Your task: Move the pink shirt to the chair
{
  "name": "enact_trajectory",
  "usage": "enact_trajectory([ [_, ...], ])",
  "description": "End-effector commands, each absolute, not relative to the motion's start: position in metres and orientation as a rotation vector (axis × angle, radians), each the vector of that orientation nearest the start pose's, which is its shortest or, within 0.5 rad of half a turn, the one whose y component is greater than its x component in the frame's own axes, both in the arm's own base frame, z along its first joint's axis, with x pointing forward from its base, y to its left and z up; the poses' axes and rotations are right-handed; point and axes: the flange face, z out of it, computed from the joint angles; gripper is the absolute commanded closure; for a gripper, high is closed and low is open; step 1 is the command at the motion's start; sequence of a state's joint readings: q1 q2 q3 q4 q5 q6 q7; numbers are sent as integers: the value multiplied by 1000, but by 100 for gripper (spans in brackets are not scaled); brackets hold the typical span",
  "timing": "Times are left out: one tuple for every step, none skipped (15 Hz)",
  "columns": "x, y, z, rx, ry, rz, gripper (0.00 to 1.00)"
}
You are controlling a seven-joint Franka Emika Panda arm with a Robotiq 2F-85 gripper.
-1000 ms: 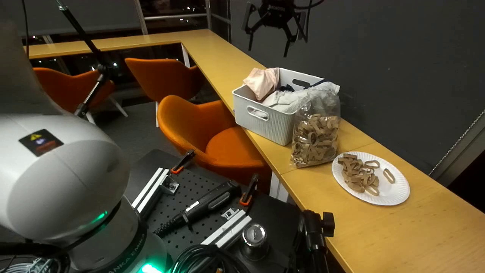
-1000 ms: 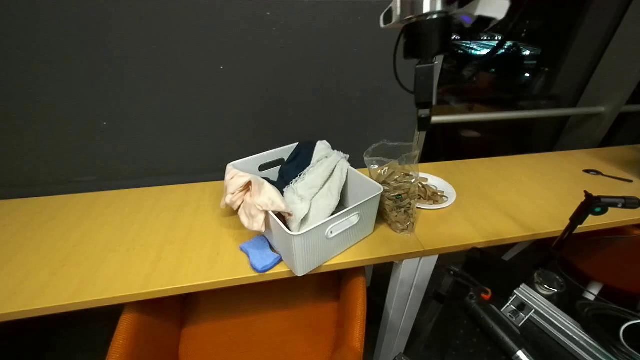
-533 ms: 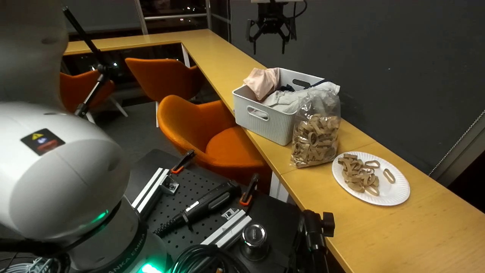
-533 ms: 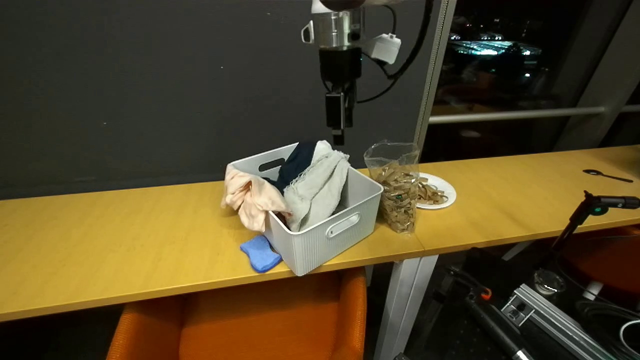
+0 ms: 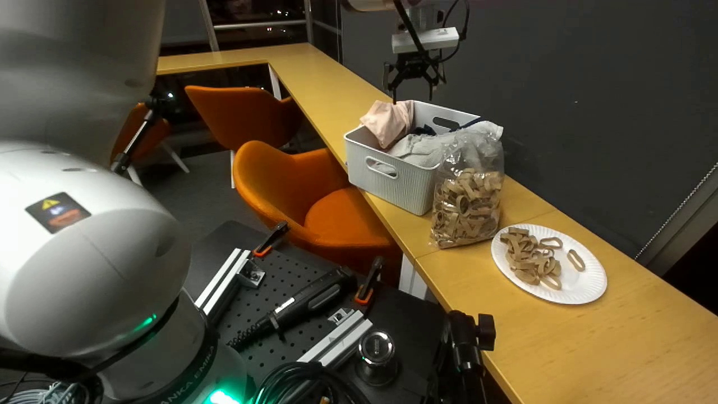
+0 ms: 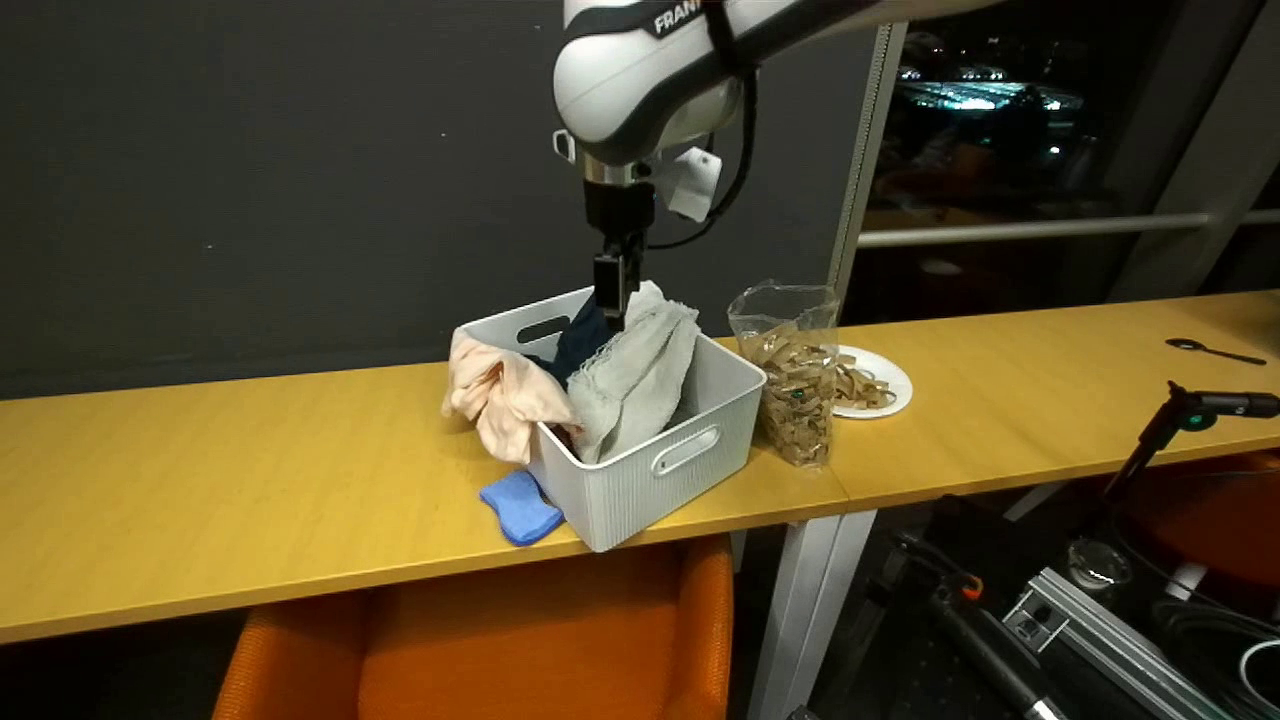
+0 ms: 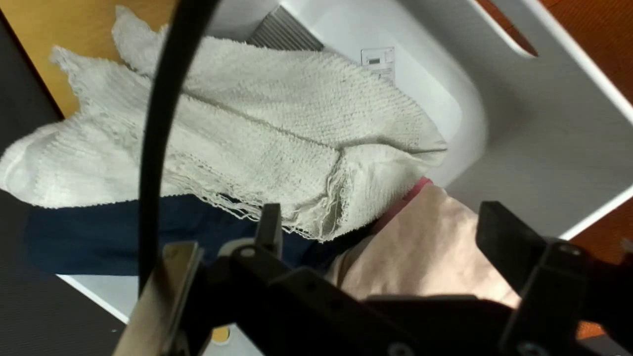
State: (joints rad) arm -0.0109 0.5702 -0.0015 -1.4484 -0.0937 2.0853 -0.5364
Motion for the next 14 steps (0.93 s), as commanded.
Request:
enact_trajectory([
  [742, 8, 340, -3059, -1052, -96, 0],
  [744, 13, 334, -3043, -1078, -94, 0],
  [744, 17, 328, -3027, -1100, -87, 0],
  [746, 20, 322, -3013, -1117, -79, 0],
  [746, 24, 314, -2996, -1132, -70, 0],
  [746, 29, 309, -2992, -1147, -65, 0],
  [747, 32, 305, -2983, -1164, -71, 0],
  [748, 35, 301, -2972, -1181, -76, 0],
  [747, 39, 299, -2958, -1199, -78, 0],
  [748, 44, 297, -2935, -1221, -89, 0],
  [749, 50, 295, -2919, -1253, -110, 0],
  [749, 54, 294, -2906, -1281, -134, 0],
  [750, 58, 295, -2893, -1318, -164, 0],
  [752, 62, 297, -2878, -1343, -199, 0],
])
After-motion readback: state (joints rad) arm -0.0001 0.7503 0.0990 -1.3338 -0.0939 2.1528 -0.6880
